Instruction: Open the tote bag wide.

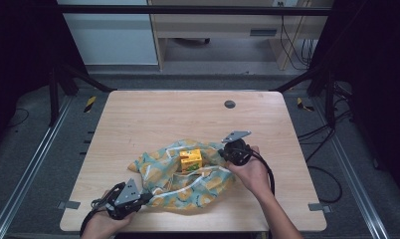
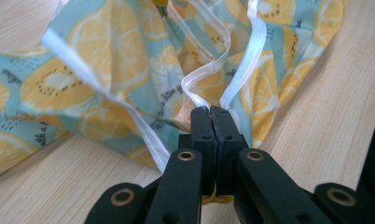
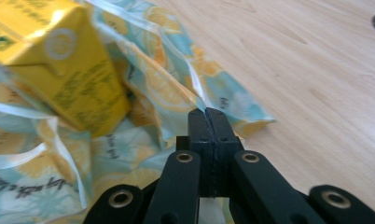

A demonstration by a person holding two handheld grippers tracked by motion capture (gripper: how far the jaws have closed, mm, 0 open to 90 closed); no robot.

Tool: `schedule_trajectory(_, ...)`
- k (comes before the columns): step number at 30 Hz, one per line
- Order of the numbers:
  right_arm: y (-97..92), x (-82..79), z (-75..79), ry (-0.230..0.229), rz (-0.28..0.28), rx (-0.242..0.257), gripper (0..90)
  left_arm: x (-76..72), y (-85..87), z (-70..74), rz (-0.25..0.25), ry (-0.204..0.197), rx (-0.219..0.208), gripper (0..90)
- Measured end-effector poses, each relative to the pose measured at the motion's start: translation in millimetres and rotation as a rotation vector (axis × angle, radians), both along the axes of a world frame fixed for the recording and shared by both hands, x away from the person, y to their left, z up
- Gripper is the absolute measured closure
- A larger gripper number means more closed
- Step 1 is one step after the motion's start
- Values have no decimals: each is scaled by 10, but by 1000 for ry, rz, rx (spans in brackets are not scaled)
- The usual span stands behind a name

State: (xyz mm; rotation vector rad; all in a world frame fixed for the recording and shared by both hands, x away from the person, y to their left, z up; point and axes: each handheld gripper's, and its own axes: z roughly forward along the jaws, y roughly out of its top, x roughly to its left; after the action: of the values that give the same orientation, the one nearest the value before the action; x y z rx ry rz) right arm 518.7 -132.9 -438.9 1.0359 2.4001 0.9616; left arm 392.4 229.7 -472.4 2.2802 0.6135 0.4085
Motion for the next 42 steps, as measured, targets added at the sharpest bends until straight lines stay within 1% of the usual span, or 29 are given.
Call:
schedule_trajectory(2,-16,26,-11,2,-4,-1,900,6,-1,-2,1,-2,5,894)
schedule_trajectory(4,-52,106,-62,7,-16,-17,900,24,-6,-22,11,3,15,894)
schedule_trajectory(7,-64,151,-102,16,-28,-19,900,40,-17,-42,24,14,19,894)
schedule_trajectory(9,-73,207,-162,30,-40,-20,900,61,-31,-56,36,12,29,895)
schedule_trajectory(12,-77,242,-207,35,-50,-24,900,87,-43,-75,48,23,31,895)
schedule_trajectory(14,-81,248,-218,40,-55,-26,900,97,-45,-87,48,28,34,895)
schedule_trajectory(16,-95,274,-261,46,-60,-28,900,95,-49,-91,48,31,32,896)
schedule_trajectory(17,-97,278,-270,50,-71,-30,900,94,-52,-92,48,33,31,895)
schedule_trajectory(21,-101,293,-284,53,-79,-35,900,86,-81,-106,39,40,33,896)
schedule_trajectory(22,-99,299,-287,49,-77,-36,900,82,-87,-107,34,44,37,896)
schedule_trajectory(23,-91,303,-276,44,-80,-42,900,73,-105,-115,29,54,28,896)
schedule_trajectory(24,-88,309,-272,34,-80,-43,900,73,-105,-115,29,54,28,896)
schedule_trajectory(25,-88,309,-272,34,-80,-43,900,71,-111,-116,26,59,22,896)
schedule_trajectory(26,-86,326,-247,20,-81,-47,900,68,-122,-120,25,61,17,895)
schedule_trajectory(29,-76,361,-211,7,-87,-48,900,71,-152,-126,28,62,16,895)
schedule_trajectory(30,-72,371,-209,11,-93,-41,900,71,-152,-126,28,62,16,895)
schedule_trajectory(31,-70,380,-219,18,-92,-47,900,71,-158,-131,27,62,24,894)
schedule_trajectory(32,-70,380,-219,18,-92,-47,900,71,-158,-131,27,62,24,893)
schedule_trajectory(33,-64,384,-236,30,-87,-50,900,68,-159,-132,27,61,23,893)
schedule_trajectory(34,-66,385,-252,32,-78,-54,892,64,-158,-131,27,60,20,890)
schedule_trajectory(35,-79,365,-238,23,-80,-56,837,58,-150,-121,35,51,8,858)
schedule_trajectory(36,-79,365,-238,23,-80,-56,837,58,-150,-121,35,51,8,832)
schedule_trajectory(37,-86,355,-220,15,-83,-53,813,59,-142,-112,42,42,-1,832)
schedule_trajectory(38,-94,338,-189,4,-86,-45,773,58,-132,-99,48,33,-15,804)
schedule_trajectory(39,-104,316,-146,-12,-92,-32,717,56,-123,-88,53,27,-21,775)
schedule_trajectory(40,-107,297,-117,-17,-101,-30,681,54,-112,-75,61,15,-28,743)
schedule_trajectory(41,-120,241,-45,-43,-101,-20,630,50,-100,-61,69,4,-37,677)
schedule_trajectory(42,-127,213,-9,-52,-100,-17,601,36,-79,-33,79,-13,-61,656)
